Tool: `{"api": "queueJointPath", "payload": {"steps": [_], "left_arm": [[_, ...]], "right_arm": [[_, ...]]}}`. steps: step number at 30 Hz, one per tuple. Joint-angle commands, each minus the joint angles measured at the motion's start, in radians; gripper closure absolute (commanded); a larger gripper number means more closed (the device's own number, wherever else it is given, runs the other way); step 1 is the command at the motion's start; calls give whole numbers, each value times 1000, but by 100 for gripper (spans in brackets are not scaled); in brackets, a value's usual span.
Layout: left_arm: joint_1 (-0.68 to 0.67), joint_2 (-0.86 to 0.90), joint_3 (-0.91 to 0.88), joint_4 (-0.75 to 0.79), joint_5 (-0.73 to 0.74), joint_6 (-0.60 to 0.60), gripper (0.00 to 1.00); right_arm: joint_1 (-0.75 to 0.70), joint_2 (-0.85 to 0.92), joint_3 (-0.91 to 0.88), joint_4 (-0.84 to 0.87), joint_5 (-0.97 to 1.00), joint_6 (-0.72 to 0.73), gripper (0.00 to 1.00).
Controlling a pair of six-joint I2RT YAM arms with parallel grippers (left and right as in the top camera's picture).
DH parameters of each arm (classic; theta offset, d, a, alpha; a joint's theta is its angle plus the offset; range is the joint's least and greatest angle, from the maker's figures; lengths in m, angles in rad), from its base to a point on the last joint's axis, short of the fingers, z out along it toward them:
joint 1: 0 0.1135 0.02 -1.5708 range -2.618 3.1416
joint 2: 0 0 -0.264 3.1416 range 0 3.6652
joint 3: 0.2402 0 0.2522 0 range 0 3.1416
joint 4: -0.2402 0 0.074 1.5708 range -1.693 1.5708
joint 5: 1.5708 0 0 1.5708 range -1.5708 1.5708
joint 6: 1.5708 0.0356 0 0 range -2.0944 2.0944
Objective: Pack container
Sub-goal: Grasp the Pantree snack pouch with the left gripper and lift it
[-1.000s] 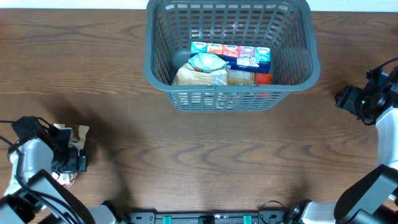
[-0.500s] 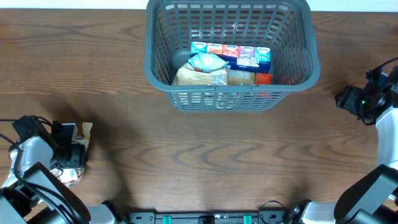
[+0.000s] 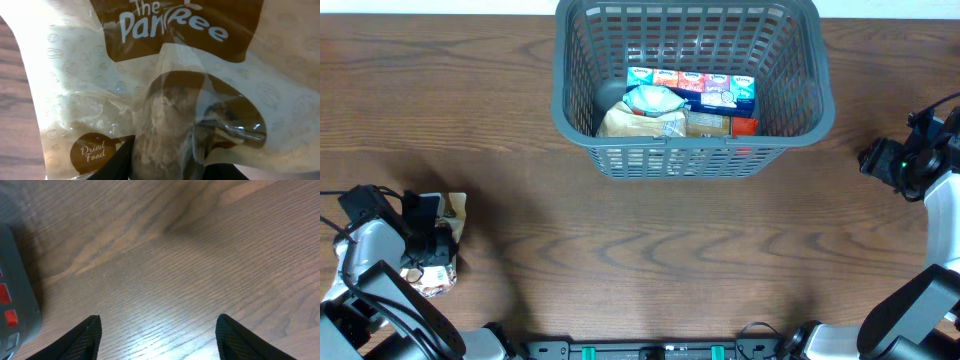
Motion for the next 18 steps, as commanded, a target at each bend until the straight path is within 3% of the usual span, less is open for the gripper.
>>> {"api": "queueJointPath", "payload": {"steps": [1, 4, 8, 11, 18], "left_arm": [[2, 18, -6, 19, 101, -85, 85], [1, 17, 15, 19, 168, -113, 87], [-11, 16, 69, 18, 240, -268, 87], [-35, 15, 116, 5, 266, -357, 94], [-163, -18, 277, -74, 264, -388, 94]], "right_arm": [[-5, 9, -4, -1, 0, -13, 34], [-5, 9, -4, 0, 0, -13, 35], [-5, 9, -4, 3, 0, -13, 34], [-5, 9, -4, 8, 0, -13, 34], [-5, 9, -4, 8, 0, -13, 34]]}}
